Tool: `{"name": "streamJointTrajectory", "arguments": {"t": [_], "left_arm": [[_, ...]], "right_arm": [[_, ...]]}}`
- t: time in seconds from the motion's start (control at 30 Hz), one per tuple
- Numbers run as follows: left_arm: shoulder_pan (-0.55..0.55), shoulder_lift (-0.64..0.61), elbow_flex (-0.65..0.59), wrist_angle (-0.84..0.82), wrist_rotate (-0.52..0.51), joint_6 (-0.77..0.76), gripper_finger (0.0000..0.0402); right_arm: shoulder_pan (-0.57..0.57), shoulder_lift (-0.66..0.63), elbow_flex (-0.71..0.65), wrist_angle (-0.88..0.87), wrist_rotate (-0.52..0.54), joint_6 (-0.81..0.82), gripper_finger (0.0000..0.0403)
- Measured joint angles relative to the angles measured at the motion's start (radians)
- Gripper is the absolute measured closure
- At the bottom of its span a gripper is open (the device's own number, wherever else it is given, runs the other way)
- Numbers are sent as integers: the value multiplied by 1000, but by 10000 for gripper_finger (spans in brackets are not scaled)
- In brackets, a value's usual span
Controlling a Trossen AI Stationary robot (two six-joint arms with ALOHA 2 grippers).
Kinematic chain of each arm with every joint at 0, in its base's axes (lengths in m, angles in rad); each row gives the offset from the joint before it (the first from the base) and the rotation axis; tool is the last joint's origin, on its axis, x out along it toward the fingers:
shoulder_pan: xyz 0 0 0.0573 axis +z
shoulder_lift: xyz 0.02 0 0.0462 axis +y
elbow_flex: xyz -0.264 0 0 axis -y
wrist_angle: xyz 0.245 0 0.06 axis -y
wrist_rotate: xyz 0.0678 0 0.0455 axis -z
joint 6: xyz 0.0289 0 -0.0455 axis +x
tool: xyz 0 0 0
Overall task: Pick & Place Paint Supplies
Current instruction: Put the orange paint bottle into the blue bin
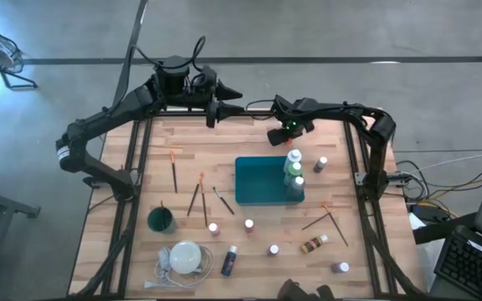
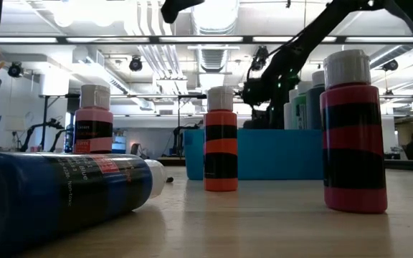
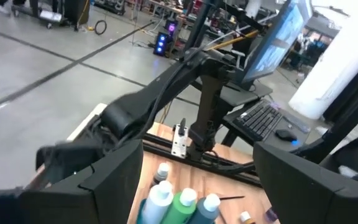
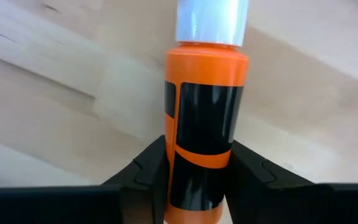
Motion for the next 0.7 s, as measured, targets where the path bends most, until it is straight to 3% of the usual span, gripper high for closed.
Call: {"name": "streamJointTrajectory", "arguments": {"t": [0.33, 0.7], "left_arm": [[4, 0, 0, -53, 52, -76, 92], [3, -1, 0, 46, 75, -78, 92]], "right_arm": [[20, -217, 2, -48, 34, -13, 296], [166, -669, 2, -29, 111, -23, 296]]}}
